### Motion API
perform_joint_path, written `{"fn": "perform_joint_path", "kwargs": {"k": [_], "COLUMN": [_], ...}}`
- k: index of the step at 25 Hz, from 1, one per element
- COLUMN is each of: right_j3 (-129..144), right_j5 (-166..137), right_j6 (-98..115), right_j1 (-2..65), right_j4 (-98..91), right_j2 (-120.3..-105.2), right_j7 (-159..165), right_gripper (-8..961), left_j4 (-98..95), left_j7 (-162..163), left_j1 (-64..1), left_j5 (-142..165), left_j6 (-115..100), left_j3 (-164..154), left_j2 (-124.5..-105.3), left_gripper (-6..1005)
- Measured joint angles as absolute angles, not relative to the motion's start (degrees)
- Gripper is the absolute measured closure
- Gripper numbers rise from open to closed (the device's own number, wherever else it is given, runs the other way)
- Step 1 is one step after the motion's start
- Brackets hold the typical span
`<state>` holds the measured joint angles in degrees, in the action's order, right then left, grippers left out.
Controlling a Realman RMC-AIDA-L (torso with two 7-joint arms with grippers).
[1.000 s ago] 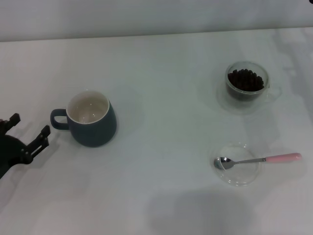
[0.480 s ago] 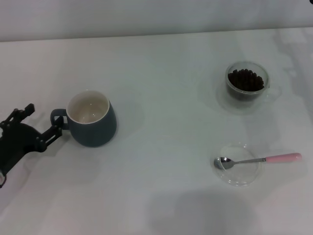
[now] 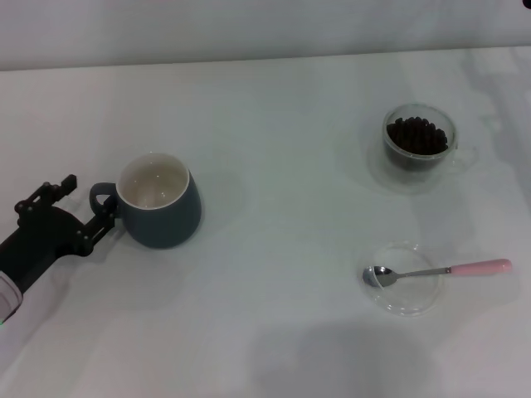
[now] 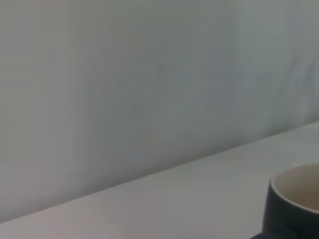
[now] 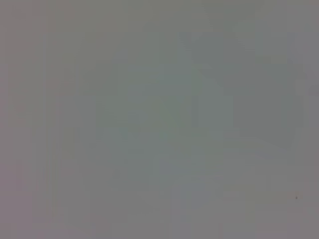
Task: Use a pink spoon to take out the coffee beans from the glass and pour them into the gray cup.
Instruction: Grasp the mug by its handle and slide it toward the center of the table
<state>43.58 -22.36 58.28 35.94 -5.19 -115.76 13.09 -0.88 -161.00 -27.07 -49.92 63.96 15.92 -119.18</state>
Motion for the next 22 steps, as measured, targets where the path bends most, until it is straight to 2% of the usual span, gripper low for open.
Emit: {"fn": "perform_joint_path", "kwargs": {"k": [1,12,20,22], "right_j3": [43.59,43.68,43.68,43.68], "right_j5": [-22.37,-22.61,-22.77,-22.78], "right_j6": [58.28,58.28,58.27,58.27], "right_j1": [35.92,35.84,35.78,35.81], "right_j4": [-5.19,-5.19,-5.19,-5.19], "right_j2": [-115.76,-115.84,-115.84,-115.84], "right_j7": [13.09,13.09,13.09,13.09], "right_gripper": [156,161,164,165], "left_j4": [-0.59,0.23,1.54,1.98], "left_j7": [-161.54,-161.92,-161.97,-161.98], "left_j1": [-26.99,-26.97,-27.71,-27.92], "left_j5": [-49.93,-50.0,-50.02,-50.02], "left_j6": [63.94,63.89,63.86,63.86], "left_j3": [15.95,16.19,16.06,15.99], "left_j2": [-119.21,-119.27,-119.33,-119.35], "left_gripper": [168,525,868,868]}}
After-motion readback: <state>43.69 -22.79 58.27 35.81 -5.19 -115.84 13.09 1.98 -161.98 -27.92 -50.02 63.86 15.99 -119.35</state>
